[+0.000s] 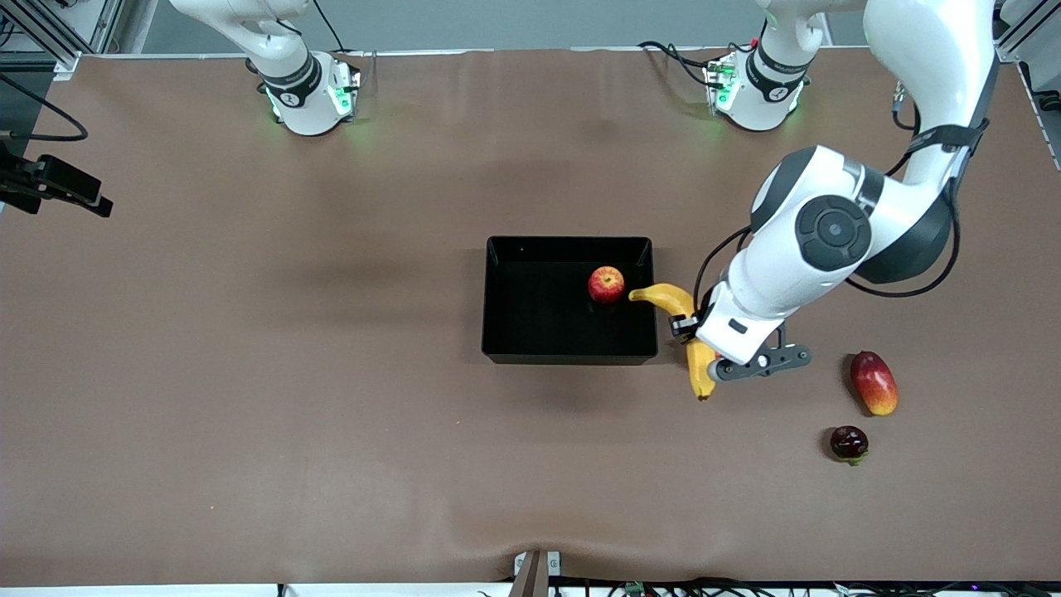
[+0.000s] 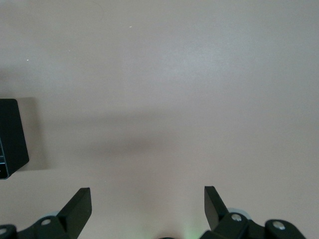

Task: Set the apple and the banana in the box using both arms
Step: 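Carry the banana over the black box with the left gripper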

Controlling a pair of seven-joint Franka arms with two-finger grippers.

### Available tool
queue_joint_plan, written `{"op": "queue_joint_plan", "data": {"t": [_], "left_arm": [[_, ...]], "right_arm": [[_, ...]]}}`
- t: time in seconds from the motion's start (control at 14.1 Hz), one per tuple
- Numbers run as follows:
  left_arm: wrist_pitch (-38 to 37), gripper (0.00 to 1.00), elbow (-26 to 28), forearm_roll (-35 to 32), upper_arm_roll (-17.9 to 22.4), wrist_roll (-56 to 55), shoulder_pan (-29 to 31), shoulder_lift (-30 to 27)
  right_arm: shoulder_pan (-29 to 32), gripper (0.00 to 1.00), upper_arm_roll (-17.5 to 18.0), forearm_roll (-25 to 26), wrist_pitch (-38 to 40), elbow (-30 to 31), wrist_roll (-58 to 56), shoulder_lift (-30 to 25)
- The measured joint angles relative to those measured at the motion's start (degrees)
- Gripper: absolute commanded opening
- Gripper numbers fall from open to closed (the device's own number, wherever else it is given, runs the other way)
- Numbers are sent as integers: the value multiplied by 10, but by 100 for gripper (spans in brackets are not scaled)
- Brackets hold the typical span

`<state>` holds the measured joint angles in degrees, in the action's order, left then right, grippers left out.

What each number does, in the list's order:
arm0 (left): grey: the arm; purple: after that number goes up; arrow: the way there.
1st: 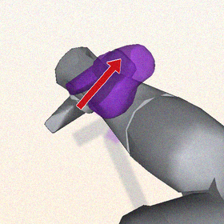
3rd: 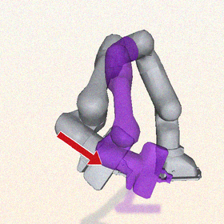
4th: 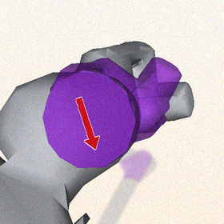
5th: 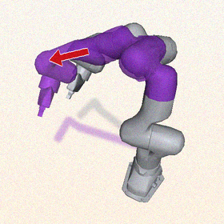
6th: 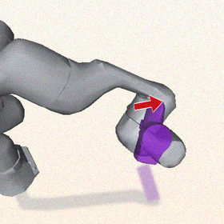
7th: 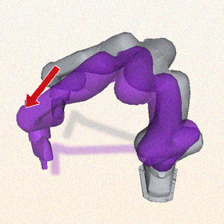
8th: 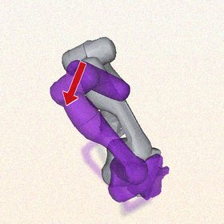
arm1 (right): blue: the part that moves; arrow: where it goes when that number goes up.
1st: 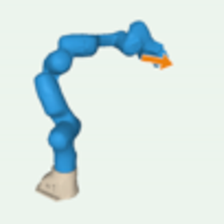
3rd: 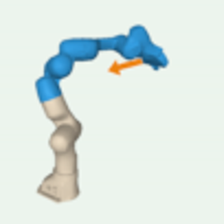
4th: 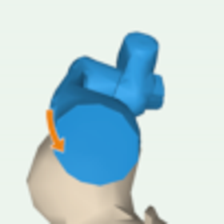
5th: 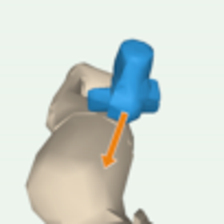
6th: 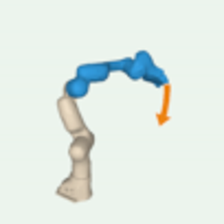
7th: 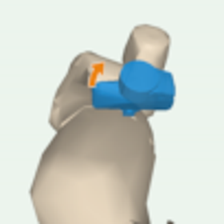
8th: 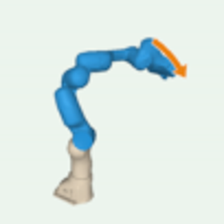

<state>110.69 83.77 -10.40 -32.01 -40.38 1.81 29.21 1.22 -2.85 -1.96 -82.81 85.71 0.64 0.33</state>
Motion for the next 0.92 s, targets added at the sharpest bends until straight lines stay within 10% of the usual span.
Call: {"op": "queue_joint_plan", "data": {"t": [0.92], "left_arm": [[0, 0, -15, -4, 36, -146, -163, 78]], "right_arm": [[0, 100, 1, 0, 0, 0, 0, 0]]}}
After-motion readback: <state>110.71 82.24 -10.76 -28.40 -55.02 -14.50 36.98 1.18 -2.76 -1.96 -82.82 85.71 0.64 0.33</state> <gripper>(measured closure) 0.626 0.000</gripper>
